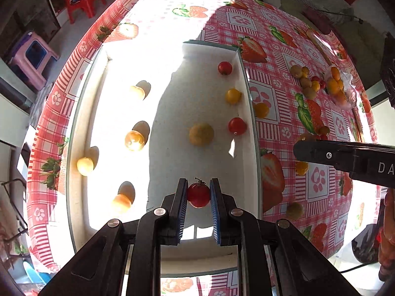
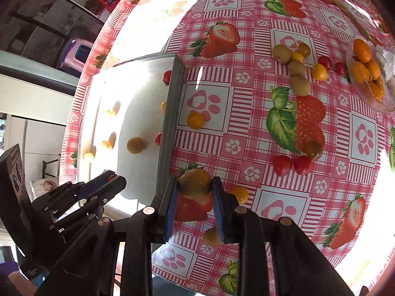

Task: Organize fruits
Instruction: 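Carry both fruits over the white tray and open both grippers to drop them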

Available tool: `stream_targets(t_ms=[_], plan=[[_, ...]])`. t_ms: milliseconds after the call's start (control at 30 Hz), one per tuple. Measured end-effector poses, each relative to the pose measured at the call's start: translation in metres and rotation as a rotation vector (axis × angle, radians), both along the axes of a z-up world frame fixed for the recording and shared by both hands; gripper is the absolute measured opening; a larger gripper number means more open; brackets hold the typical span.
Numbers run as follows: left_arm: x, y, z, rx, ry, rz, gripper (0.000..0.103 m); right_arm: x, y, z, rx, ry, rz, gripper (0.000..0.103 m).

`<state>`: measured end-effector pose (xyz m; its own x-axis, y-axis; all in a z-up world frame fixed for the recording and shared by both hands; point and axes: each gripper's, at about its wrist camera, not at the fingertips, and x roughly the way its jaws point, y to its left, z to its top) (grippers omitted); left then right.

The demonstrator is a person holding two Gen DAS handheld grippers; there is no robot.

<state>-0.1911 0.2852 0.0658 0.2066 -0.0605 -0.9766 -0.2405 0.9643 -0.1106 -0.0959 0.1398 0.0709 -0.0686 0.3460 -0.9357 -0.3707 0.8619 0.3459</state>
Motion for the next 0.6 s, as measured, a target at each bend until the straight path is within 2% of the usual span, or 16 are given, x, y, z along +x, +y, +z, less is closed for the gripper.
stream_targets(t_ms=[367, 600], plan=[[-0.031, 0.027, -0.03, 0.025, 0.057, 0.073, 0.02, -0.023, 0.081, -0.031, -0.042, 0.044, 0.185, 0.03], [-0.036, 0.025, -0.033, 0.043, 0.052, 0.05, 0.02, -0.027, 0.104, -0.06, -0.101, 0.091, 0.218, 0.03]])
